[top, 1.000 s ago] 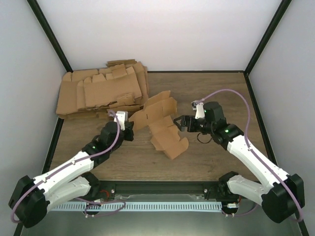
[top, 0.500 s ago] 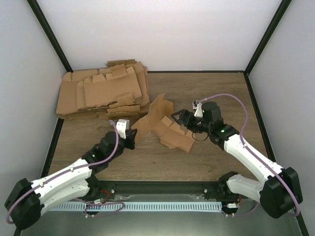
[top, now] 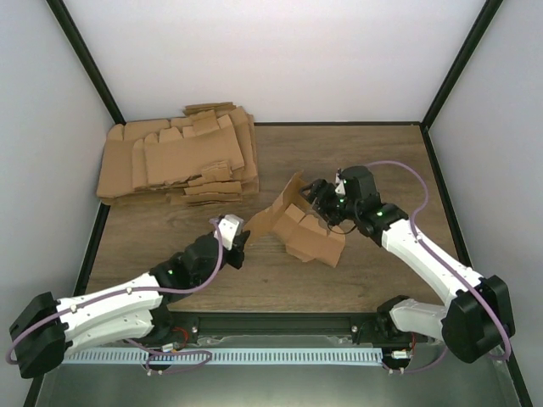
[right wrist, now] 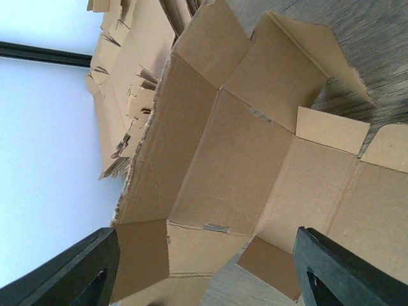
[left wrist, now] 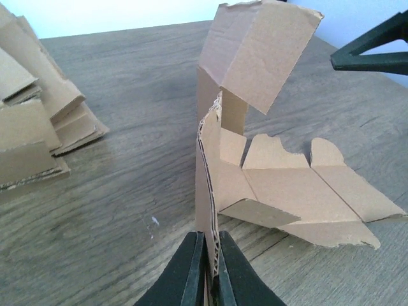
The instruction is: Fold the paper box
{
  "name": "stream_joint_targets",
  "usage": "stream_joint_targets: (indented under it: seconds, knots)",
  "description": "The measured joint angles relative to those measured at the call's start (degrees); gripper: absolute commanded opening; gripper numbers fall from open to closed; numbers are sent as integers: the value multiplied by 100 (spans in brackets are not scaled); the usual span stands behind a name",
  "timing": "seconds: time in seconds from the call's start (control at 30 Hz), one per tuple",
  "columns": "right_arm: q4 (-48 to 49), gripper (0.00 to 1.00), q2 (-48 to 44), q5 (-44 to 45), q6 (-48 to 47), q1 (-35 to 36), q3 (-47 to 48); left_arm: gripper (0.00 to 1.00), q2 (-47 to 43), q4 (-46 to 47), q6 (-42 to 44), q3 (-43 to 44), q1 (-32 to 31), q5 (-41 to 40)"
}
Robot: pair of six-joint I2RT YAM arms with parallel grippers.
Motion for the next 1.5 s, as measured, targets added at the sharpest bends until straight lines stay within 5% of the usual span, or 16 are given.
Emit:
stream_joint_targets:
  seconds: [0.57, 1.13, 1.37, 1.5]
  knots:
    - [-70, 78, 544, -153, 247, 7, 385, 8, 476, 46, 739, 352, -551, -688]
    - [269, 56, 1458, -94, -22, 7, 1045, 8, 140, 85, 719, 120, -656, -850]
    - [535, 31, 1744, -413, -114, 7, 1036, 14, -13, 87, 686, -28, -658, -850]
    - [826, 8, 1742, -590, -94, 4, 879, 37, -85, 98, 640, -72, -658, -826]
